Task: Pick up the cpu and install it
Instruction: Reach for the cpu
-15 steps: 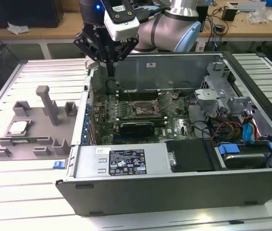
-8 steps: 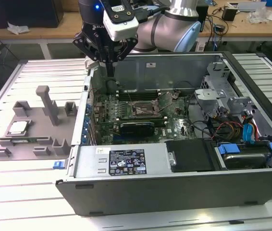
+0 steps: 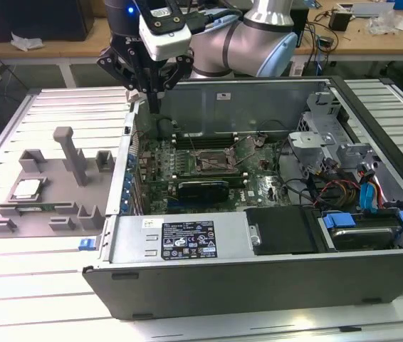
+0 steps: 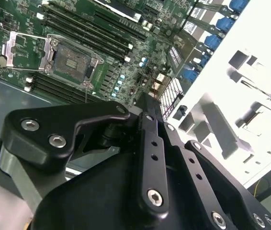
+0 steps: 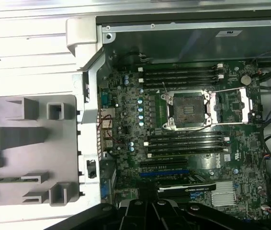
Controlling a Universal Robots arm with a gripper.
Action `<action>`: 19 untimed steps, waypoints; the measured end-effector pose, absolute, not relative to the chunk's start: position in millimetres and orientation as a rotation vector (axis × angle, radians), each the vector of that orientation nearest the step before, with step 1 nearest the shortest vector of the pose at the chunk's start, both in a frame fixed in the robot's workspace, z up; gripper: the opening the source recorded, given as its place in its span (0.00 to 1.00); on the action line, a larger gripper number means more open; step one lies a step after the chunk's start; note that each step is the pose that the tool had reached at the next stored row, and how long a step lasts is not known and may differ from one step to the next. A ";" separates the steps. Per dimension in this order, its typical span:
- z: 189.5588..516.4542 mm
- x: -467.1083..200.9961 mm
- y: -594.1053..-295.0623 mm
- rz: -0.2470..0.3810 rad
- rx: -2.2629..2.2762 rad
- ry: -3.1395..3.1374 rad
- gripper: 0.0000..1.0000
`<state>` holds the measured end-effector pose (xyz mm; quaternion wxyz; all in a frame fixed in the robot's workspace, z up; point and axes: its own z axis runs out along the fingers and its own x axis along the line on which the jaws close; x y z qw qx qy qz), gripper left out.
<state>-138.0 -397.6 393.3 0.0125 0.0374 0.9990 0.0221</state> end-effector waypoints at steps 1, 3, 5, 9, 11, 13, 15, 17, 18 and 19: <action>393.2 -139.5 -397.5 0.069 0.117 3.114 0.11; 393.3 -141.7 -397.3 0.069 0.117 3.114 0.11; 393.3 -146.0 -397.0 0.069 0.117 3.114 0.11; 393.3 -152.7 -396.5 0.069 0.116 3.114 0.11; 393.3 -156.8 -396.1 0.069 0.117 3.113 0.11; 393.3 -160.1 -395.7 0.069 0.117 3.113 0.11; 393.3 -164.3 -395.5 0.069 0.117 3.113 0.11; 393.3 -168.4 -395.4 0.069 0.116 3.112 0.11; 393.3 -171.1 -395.3 0.069 0.116 3.112 0.11; 393.3 -174.4 -395.1 0.069 0.117 3.112 0.11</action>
